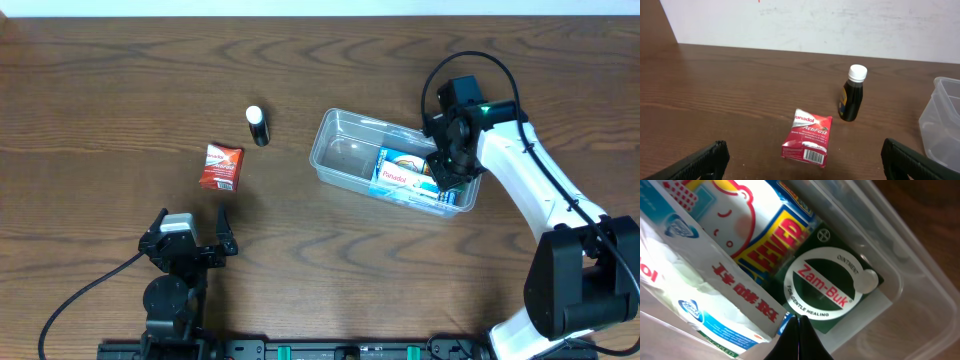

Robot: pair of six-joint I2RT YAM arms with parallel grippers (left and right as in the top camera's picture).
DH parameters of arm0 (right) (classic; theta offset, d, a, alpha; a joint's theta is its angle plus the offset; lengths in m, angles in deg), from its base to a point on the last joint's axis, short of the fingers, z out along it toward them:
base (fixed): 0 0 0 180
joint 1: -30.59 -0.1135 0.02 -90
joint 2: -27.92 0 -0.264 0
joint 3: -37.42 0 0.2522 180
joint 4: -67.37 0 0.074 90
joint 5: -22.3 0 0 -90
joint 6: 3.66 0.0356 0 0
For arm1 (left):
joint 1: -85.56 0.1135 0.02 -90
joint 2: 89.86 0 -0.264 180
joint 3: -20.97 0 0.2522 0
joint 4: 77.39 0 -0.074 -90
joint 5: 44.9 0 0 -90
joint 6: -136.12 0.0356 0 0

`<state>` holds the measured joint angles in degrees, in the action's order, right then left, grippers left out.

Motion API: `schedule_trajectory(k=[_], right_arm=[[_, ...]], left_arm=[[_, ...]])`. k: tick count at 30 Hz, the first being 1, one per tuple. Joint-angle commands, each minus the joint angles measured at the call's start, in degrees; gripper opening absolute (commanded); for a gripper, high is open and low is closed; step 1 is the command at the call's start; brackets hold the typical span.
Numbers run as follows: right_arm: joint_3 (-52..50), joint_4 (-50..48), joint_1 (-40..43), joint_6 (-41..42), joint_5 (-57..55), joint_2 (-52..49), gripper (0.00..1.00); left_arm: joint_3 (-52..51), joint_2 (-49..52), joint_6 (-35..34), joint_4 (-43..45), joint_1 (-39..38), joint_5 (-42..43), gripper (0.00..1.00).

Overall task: Pack container
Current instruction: 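Lower the white Panadol box into the container's left side, then open the right gripper and release the Panadol box inside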

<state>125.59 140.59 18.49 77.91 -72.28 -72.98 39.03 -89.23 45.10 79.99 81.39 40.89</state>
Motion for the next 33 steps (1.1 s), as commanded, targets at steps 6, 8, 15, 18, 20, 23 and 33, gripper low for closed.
schedule_trajectory(k=[6,8,15,18,20,23,33], right_arm=[[-0.3,0.1,0.6,2.2,3.5,-0.5,0.01],[-0.3,0.1,0.6,2.2,3.5,-0.5,0.01],[-0.3,0.0,0.6,2.1,6.3,-0.5,0.01],[-0.3,-0.3,0.6,2.1,6.3,-0.5,0.01],[-0.3,-0.8,0.6,2.1,6.1,-0.5,0.01],[-0.3,-1.4,0.6,1.9,6.0,-0.5,0.01],[-0.3,-1.9,0.6,2.2,5.2,-0.5,0.01]], left_arm=[[-0.4,-0.2,1.0,-1.4,0.3,0.8,0.98],[-0.4,-0.2,1.0,-1.4,0.3,0.8,0.98],[-0.4,-0.2,1.0,-1.4,0.3,0.8,0.98],[-0.4,-0.2,1.0,-1.4,0.3,0.8,0.98],[-0.4,-0.2,1.0,-1.4,0.3,0.8,0.98],[-0.4,-0.2,1.0,-1.4,0.3,0.8,0.98],[-0.4,-0.2,1.0,-1.4,0.3,0.8,0.98]])
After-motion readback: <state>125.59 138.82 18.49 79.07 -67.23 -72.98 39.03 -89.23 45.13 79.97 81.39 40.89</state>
